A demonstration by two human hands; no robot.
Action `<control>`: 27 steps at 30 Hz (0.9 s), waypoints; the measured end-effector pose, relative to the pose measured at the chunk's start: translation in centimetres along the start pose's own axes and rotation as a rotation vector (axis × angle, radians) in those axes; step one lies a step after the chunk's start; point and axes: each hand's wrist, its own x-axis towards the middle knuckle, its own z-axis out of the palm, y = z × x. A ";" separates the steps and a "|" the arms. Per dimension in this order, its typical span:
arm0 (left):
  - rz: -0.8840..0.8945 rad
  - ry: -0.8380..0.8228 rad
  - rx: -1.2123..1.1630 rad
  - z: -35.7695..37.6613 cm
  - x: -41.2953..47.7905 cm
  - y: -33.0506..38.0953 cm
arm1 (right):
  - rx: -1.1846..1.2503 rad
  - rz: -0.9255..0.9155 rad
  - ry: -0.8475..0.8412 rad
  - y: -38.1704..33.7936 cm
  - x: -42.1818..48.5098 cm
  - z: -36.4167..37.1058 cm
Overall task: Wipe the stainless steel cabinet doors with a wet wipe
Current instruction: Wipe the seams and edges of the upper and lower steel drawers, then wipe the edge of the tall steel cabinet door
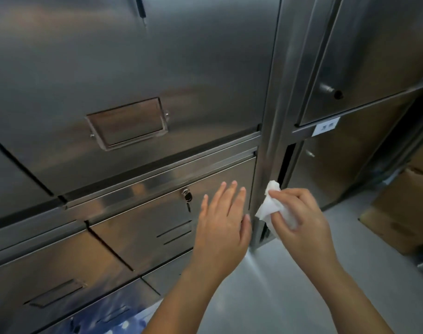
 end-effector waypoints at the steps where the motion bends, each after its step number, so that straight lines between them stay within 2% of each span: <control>1: 0.018 0.002 -0.010 0.1 0.7 0.9 | -0.007 0.000 0.015 0.3 0.2 -1.0; 14: 0.167 0.014 -0.101 4.1 7.5 10.9 | -0.091 0.069 0.182 5.6 2.5 -11.1; 21: 0.186 0.014 -0.088 6.2 11.3 11.0 | -0.115 0.114 0.211 7.5 5.8 -11.6; 27: 0.224 0.006 -0.189 9.4 16.9 8.3 | -0.171 0.147 0.223 9.2 10.6 -11.8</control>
